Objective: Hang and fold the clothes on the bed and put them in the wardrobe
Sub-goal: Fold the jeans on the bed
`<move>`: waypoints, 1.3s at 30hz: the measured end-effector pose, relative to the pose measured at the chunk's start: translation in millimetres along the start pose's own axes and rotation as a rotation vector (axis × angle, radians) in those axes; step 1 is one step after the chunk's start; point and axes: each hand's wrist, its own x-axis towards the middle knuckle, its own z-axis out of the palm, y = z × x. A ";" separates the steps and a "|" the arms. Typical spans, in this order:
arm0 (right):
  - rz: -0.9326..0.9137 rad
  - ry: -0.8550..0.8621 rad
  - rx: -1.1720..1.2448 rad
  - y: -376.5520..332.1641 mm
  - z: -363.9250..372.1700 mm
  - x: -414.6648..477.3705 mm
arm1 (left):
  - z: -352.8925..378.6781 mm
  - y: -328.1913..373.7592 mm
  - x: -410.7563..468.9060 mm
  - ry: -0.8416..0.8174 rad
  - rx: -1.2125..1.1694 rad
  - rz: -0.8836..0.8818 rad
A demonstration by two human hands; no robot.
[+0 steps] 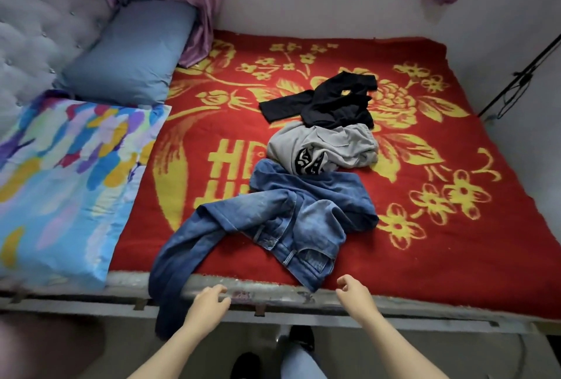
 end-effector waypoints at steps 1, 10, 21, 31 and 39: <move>-0.003 -0.017 -0.013 1.2 -2.5 10.2 | 4.9 7.3 3.2 0.004 -0.019 -0.031; -0.072 -0.119 -0.160 14.1 -8.1 86.8 | 67.5 56.8 30.4 -0.062 -0.087 -0.175; -0.768 -0.013 -0.884 35.5 63.1 138.4 | 101.5 70.4 96.3 -0.102 0.276 -0.067; -0.839 0.012 -0.892 29.0 60.9 170.2 | 103.5 72.1 97.2 -0.061 0.130 -0.035; -0.607 0.088 -0.382 -17.4 9.0 125.6 | 72.9 88.5 67.6 -0.009 0.093 -0.023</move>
